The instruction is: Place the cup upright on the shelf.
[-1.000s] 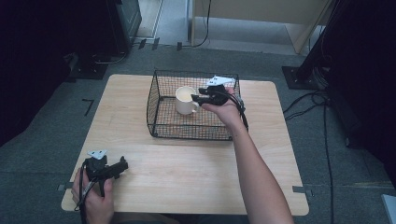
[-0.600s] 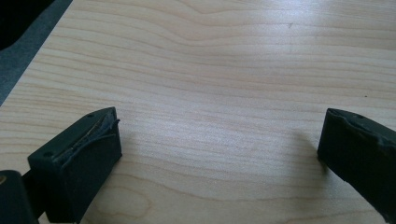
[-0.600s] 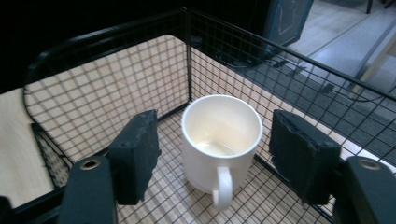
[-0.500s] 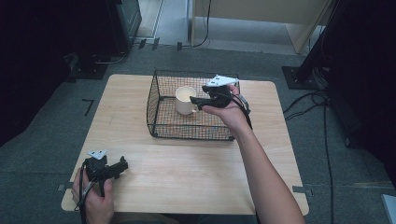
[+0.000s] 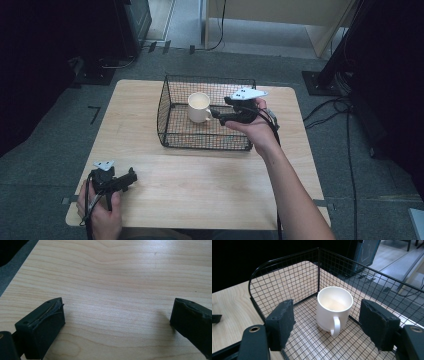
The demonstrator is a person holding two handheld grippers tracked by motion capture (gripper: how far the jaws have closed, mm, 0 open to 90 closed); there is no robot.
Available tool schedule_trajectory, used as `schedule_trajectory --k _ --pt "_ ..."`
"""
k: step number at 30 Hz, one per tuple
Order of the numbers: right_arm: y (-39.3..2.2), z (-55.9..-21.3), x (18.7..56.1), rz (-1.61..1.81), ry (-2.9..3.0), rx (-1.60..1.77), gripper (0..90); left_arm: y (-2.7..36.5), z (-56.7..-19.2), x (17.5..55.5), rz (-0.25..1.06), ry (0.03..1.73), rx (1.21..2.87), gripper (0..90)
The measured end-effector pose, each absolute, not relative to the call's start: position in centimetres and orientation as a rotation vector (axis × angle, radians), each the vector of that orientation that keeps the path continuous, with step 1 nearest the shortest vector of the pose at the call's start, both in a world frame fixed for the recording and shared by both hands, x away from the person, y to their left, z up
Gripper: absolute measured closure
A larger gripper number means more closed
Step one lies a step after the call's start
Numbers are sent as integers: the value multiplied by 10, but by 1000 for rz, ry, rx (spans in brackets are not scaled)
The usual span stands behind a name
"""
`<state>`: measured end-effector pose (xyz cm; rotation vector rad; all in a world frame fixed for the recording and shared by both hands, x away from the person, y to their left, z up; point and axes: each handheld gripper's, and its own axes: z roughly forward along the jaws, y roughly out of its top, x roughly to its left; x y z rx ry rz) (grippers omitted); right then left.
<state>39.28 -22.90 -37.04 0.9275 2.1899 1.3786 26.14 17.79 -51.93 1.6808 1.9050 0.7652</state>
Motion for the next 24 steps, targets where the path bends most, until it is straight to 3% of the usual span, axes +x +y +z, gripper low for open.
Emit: schedule_trajectory --k 21,24 --pt "-263 -373 339 1405 2190 938 194 178 -519 261 766 1905 1677 0" --pt "-272 -376 328 1417 2193 946 148 178 -519 261 766 1905 1677 0"
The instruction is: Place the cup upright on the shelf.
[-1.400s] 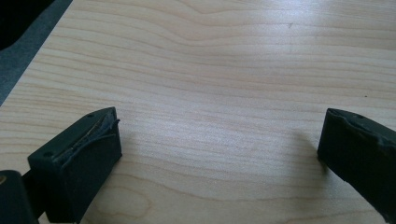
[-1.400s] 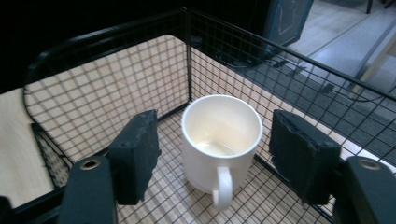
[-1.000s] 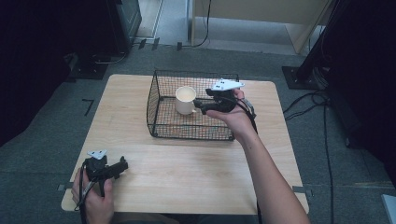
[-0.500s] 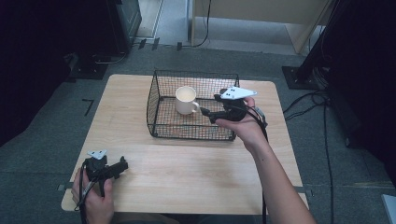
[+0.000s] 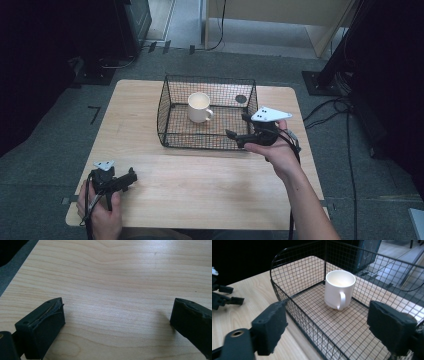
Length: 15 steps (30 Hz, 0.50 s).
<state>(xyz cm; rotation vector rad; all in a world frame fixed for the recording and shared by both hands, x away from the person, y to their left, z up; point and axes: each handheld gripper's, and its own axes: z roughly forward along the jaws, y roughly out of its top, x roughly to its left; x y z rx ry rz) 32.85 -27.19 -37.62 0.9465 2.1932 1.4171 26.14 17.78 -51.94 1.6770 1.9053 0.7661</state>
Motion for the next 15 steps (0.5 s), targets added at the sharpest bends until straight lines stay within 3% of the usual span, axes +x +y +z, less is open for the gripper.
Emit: schedule_trajectory --k 15 --pt "-312 -396 295 1356 2181 1038 58 178 -519 261 765 1905 1680 0"
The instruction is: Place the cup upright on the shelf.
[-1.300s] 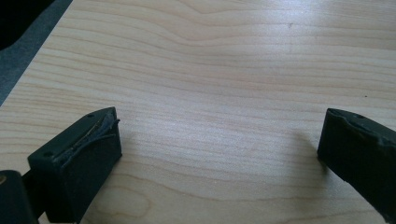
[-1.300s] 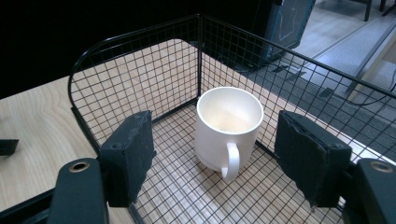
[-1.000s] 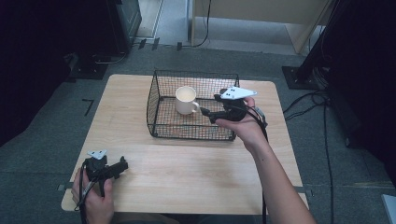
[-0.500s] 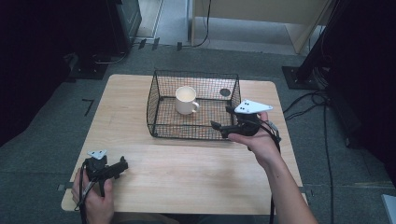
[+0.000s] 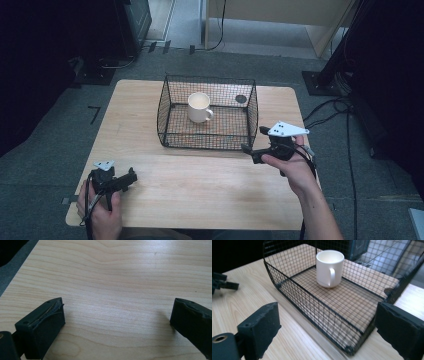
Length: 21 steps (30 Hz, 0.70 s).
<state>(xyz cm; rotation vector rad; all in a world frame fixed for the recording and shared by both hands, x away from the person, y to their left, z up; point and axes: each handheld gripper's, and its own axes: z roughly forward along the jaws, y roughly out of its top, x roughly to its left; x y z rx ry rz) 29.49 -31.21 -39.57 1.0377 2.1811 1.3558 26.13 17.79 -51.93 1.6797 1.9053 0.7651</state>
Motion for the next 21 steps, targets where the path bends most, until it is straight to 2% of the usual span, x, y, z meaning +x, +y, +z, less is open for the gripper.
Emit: schedule_trajectory --k 21 --pt "-379 -438 260 1275 2121 1205 45 178 -519 261 766 1905 1680 0"
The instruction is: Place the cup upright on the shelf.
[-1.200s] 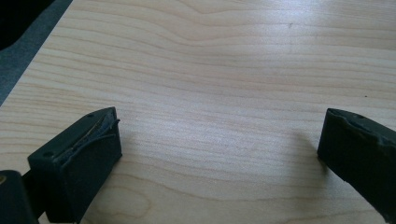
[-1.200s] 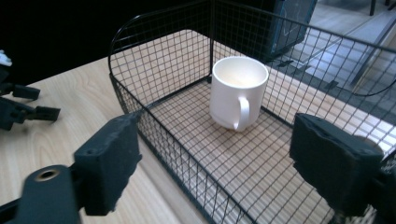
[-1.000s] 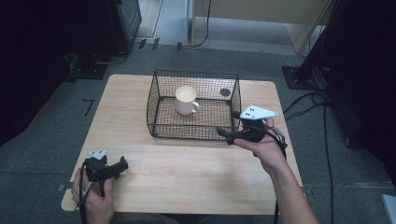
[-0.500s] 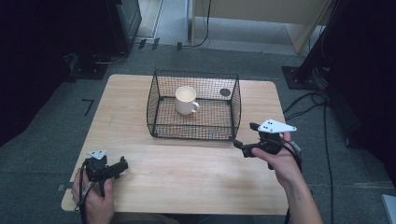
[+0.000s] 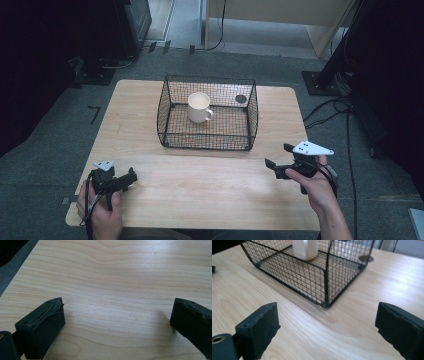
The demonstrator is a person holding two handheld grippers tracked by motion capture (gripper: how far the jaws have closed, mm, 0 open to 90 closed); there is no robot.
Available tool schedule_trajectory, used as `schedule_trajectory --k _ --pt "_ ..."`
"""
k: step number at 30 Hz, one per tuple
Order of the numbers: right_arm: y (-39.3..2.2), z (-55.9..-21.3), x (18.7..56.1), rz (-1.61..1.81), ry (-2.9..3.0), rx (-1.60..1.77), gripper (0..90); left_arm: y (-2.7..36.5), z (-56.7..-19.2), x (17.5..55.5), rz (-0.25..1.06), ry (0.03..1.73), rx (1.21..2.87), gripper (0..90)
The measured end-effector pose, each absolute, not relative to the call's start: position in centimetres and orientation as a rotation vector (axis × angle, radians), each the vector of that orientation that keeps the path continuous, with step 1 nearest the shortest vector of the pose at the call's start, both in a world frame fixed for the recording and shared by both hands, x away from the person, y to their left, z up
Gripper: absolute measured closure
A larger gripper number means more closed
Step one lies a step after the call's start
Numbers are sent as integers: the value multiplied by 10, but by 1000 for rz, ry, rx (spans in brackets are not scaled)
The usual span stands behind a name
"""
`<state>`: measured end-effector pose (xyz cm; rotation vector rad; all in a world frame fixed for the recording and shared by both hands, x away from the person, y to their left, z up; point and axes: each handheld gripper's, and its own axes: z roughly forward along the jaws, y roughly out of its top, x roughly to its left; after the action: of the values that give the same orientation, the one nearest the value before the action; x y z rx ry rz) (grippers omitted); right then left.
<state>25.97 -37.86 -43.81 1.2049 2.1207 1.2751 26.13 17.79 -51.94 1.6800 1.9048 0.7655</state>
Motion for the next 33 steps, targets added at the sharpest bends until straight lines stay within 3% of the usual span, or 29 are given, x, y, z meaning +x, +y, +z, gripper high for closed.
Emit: schedule_trajectory --k 18,33 --pt "-429 -489 231 1163 2061 1414 27 178 -519 261 765 1905 1681 0" --pt "-442 -516 209 1024 2047 1502 22 178 -519 261 766 1905 1681 0"
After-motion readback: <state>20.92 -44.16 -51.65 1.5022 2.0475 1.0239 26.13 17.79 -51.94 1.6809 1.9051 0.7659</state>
